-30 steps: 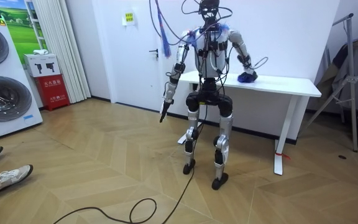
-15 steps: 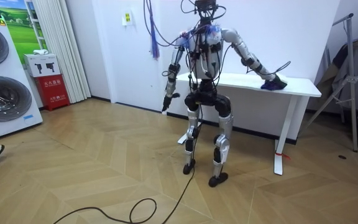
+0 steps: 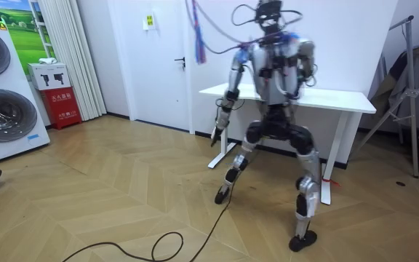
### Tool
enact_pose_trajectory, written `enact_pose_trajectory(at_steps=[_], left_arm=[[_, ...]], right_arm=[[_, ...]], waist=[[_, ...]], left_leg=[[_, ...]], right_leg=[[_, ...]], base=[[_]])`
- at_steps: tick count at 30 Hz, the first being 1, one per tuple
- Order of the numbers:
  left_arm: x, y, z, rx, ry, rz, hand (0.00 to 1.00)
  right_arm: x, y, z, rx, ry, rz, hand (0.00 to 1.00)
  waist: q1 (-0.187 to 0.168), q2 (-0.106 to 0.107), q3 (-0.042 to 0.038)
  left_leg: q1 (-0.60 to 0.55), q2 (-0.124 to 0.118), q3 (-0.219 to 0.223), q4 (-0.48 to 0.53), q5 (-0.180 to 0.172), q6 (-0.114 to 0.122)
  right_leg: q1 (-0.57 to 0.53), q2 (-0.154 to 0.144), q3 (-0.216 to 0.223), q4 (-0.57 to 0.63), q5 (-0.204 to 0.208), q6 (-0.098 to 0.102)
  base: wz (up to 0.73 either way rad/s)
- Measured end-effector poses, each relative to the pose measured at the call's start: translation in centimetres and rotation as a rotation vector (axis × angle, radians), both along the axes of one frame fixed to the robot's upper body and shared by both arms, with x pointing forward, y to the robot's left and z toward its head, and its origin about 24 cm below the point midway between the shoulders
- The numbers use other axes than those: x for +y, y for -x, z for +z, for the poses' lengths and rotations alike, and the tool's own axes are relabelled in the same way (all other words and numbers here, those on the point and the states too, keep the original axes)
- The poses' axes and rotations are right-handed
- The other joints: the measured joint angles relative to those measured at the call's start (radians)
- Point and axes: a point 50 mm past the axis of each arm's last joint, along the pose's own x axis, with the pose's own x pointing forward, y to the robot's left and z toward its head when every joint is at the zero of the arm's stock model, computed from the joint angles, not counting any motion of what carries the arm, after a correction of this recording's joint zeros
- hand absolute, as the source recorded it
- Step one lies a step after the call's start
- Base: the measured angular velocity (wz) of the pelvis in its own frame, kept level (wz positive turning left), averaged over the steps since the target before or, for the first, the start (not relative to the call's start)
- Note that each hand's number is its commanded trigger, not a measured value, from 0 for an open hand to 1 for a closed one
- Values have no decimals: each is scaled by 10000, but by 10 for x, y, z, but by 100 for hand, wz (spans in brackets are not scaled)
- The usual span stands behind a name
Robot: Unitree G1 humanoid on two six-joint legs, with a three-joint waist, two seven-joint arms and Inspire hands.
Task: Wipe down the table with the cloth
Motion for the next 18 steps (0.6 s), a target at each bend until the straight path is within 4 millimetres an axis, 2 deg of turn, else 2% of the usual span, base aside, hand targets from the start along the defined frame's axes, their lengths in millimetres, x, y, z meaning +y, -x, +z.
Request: enact_pose_trajectory(at_steps=[1, 2, 3, 4, 5, 6, 7, 8, 10, 11, 12, 13, 14, 15, 16, 17, 18], left_arm=[[3, 20, -6, 461, 140, 465, 0], [4, 29, -9, 720, 231, 662, 0], [4, 42, -14, 1070, 425, 954, 0], [4, 54, -16, 1353, 487, 1173, 0], [5, 61, -17, 1503, 499, 1238, 0], [6, 72, -18, 1792, 503, 1300, 0], [6, 82, -19, 2122, 460, 1159, 0], [5, 85, -20, 2204, 447, 1110, 0], [5, 86, -19, 2282, 358, 988, 0], [5, 85, -19, 2260, 336, 951, 0], [5, 86, -19, 2276, 310, 957, 0], [5, 89, -18, 2294, 279, 1009, 0], [5, 91, -18, 2277, 254, 1068, 0], [5, 98, -17, 2269, 242, 1235, 0], [8, 101, -16, 2215, 171, 1470, 0], [9, 102, -15, 2174, 141, 1626, 0], [13, 107, -14, 2042, 123, 2140, 0]], right_arm=[[-5, 3, -5, 254, -152, -115, 100], [-9, 3, -3, 287, -93, -89, 100], [-20, 4, 0, 358, 108, -198, 100], [-29, 7, 0, 410, 261, -396, 100], [-32, 8, -1, 452, 340, -446, 100], [-37, 10, -2, 545, 502, -494, 100], [-45, 14, -5, 716, 586, -633, 100], [-50, 17, -6, 799, 593, -743, 100], [-71, 23, -4, 936, 656, -1227, 100], [-76, 24, -1, 918, 661, -1334, 100], [-83, 24, 4, 757, 575, -1552, 100], [-89, 25, 9, 568, 448, -1698, 100], [-90, 26, 11, 426, 379, -1706, 100], [-91, 29, 13, 70, 213, -1595, 100], [-89, 33, 16, -384, 70, -1375, 100], [-88, 35, 18, -600, 22, -1242, 100], [-82, 37, 25, -1148, -26, -839, 100]], waist=[[35, 16, -10], [22, 70, -24], [-57, 122, 0], [-189, 144, -3], [-320, 110, -12], [-684, 64, 0], [-995, 61, 20], [-1121, 92, 33], [-1393, 170, 28], [-1462, 222, 24], [-1622, 328, -2], [-1648, 419, -22], [-1638, 458, -52], [-1698, 550, -110], [-1745, 552, -113], [-1744, 543, -117], [-1758, 462, -116]], left_leg=[[167, 97, 209, -139, 375, 43], [177, 171, 343, -193, 549, 34], [148, 144, 508, -310, 859, -103], [125, -18, 725, -245, 911, -181], [79, -185, 799, -188, 910, -182], [-58, -550, 974, 74, 854, -229], [-70, -1106, 1074, 413, 486, -207], [-50, -1368, 1191, 634, 213, -146], [-5, -2573, 1297, 1262, -850, 139], [-2, -2787, 1294, 1329, -1012, 221], [46, -3054, 1321, 1314, -1163, 411], [230, -3112, 1482, 1197, -1165, 424], [344, -3139, 1564, 1097, -1161, 430], [612, -3161, 1571, 787, -1160, 437], [1032, -3180, 1514, 191, -1155, 445], [1182, -3179, 1416, -95, -1155, 445], [1344, -3133, 1133, -493, -1152, 444]], right_leg=[[-2, 68, -101, 482, -573, -146], [-8, 134, -170, 626, -785, -220], [34, 195, -421, 803, -1041, -418], [187, 240, -744, 734, -1148, -606], [258, 243, -849, 670, -1190, -684], [487, 250, -1045, 409, -1203, -733], [817, 248, -1117, 39, -1174, -832], [958, 256, -1019, -152, -1143, -922], [1125, 347, -469, -634, -1052, -1116], [1093, 381, -297, -705, -1001, -1210], [1070, 499, 179, -902, -902, -1393], [1057, 552, 665, -1057, -807, -1549], [1059, 587, 874, -1167, -727, -1691], [1049, 689, 1177, -1330, -465, -1925], [822, 859, 1200, -1191, -311, -1718], [542, 1054, 1202, -1071, -327, -1607], [-168, 1879, 1283, -1546, -284, -1583]], base=[[24], [32], [43], [54], [69], [83], [83], [73], [47], [29], [4], [-13], [-46], [-62], [-70], [-102], [-89]])
